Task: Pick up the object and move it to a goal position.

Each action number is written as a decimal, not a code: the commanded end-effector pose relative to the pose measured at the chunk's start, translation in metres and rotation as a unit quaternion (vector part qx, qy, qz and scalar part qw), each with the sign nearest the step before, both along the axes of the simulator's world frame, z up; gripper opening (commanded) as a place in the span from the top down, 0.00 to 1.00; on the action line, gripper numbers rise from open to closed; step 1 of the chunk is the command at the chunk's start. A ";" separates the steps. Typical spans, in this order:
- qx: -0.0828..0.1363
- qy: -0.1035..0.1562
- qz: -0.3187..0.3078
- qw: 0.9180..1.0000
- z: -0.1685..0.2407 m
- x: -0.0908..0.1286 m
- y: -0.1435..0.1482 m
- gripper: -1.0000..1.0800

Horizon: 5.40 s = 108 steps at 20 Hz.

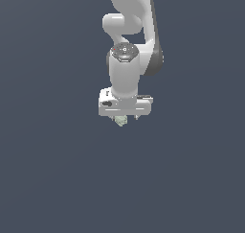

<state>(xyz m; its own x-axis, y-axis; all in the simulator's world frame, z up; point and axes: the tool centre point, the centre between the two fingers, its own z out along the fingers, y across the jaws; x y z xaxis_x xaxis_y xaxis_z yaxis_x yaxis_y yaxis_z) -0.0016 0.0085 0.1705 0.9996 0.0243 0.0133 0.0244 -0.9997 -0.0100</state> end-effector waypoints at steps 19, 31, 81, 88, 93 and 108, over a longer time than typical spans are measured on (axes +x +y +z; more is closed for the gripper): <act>-0.004 -0.002 0.001 1.000 0.004 0.000 -0.032 0.04; -0.008 0.001 0.121 0.993 -0.030 -0.032 -0.028 0.04; -0.007 0.005 0.315 0.949 -0.129 -0.090 -0.017 1.00; -0.009 -0.001 0.314 0.949 -0.127 -0.086 -0.019 1.00; -0.021 -0.029 0.311 0.950 -0.117 -0.064 -0.027 1.00; -0.123 -0.268 0.275 0.915 0.021 0.093 -0.103 1.00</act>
<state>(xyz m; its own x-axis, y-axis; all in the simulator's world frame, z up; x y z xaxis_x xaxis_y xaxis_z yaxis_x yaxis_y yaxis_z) 0.0756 -0.0842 0.1689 0.7119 0.5909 0.3796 0.4891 -0.8050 0.3358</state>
